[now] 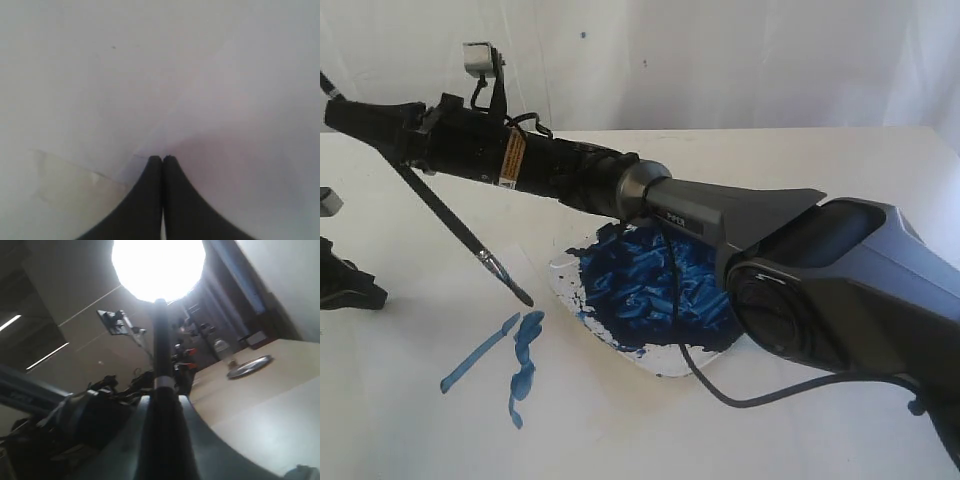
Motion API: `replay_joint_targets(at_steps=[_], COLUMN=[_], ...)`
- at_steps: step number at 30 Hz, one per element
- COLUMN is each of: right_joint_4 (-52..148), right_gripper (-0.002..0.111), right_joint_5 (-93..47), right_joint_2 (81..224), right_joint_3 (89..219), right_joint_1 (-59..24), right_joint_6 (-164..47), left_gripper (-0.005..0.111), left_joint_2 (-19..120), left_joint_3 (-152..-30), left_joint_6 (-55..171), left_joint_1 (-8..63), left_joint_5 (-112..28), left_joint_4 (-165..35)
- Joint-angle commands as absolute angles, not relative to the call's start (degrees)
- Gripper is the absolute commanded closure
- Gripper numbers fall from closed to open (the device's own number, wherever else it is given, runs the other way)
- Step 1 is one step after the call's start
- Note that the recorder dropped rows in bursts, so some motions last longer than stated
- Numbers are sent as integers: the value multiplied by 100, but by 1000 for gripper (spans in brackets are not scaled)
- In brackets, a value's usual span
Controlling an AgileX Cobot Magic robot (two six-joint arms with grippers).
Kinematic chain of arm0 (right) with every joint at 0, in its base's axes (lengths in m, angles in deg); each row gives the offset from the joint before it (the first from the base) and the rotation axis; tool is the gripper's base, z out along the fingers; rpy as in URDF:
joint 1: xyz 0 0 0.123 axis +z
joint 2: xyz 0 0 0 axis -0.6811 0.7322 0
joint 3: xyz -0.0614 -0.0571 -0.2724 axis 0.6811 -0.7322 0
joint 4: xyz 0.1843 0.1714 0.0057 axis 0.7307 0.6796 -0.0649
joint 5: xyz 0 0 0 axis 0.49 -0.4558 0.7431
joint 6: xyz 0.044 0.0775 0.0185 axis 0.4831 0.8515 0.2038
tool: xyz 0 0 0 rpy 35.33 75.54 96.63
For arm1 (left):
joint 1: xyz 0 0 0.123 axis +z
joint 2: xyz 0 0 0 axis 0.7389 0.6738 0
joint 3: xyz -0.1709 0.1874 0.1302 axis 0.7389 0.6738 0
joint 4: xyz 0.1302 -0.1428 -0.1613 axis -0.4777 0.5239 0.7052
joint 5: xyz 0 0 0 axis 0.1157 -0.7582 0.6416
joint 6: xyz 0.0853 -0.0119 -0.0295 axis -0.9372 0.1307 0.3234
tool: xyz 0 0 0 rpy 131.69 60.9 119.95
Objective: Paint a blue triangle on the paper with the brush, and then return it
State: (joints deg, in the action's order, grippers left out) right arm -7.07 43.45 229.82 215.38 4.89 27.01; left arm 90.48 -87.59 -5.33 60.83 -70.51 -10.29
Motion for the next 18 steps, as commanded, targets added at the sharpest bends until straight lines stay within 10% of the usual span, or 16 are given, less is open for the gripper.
replay_joint_targets(at_steps=[1, 18], right_joint_4=[-1286, -1627], right_gripper=[108, 108], right_joint_5=[4667, 4667], right_joint_2=[22906, 22531], right_joint_3=[21552, 21552], right_joint_1=[567, 751], right_joint_6=[3341, 3839], left_gripper=[107, 107], left_joint_2=[9086, 9086], left_joint_3=[-8718, -8718], left_joint_6=[-550, -550], left_joint_1=[6065, 6065], left_joint_5=[-7662, -7596], left_joint_4=[-1042, -1093])
